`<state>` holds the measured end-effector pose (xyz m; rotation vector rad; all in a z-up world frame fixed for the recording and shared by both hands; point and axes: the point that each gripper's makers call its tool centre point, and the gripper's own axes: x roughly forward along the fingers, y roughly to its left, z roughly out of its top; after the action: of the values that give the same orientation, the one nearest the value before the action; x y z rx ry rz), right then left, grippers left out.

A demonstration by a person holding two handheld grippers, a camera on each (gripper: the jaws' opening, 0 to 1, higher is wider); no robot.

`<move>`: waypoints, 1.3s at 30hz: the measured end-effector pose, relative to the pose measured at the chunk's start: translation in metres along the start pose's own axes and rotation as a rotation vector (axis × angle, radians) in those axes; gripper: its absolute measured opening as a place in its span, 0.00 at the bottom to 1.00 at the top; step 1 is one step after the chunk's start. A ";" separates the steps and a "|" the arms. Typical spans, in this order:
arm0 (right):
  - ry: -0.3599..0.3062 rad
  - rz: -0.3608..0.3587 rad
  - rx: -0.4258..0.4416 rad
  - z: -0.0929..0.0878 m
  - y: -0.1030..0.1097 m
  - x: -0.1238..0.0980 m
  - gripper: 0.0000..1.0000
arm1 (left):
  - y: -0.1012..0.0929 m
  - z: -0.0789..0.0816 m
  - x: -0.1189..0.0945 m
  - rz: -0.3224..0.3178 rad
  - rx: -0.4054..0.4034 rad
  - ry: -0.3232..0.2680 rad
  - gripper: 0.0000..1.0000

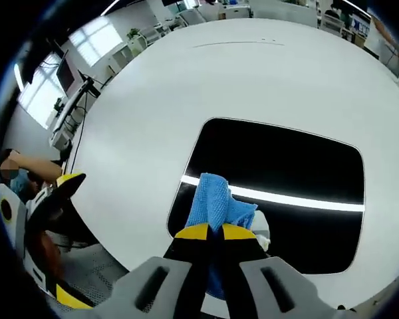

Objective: Wipe the mirror surface with the cleaning cloth until all visible marks leave the cleaned area.

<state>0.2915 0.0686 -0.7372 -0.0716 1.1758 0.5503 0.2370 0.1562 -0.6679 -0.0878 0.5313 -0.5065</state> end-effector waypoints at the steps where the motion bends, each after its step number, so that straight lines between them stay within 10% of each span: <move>1: -0.001 0.000 -0.007 0.001 0.002 0.001 0.00 | -0.001 -0.001 0.000 -0.004 0.002 0.004 0.99; 39: 0.008 0.026 -0.084 0.018 0.019 0.013 0.00 | -0.001 -0.009 -0.004 -0.001 0.009 0.021 0.99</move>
<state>0.3019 0.0954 -0.7374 -0.1310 1.1622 0.6225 0.2284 0.1575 -0.6736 -0.0741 0.5492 -0.5114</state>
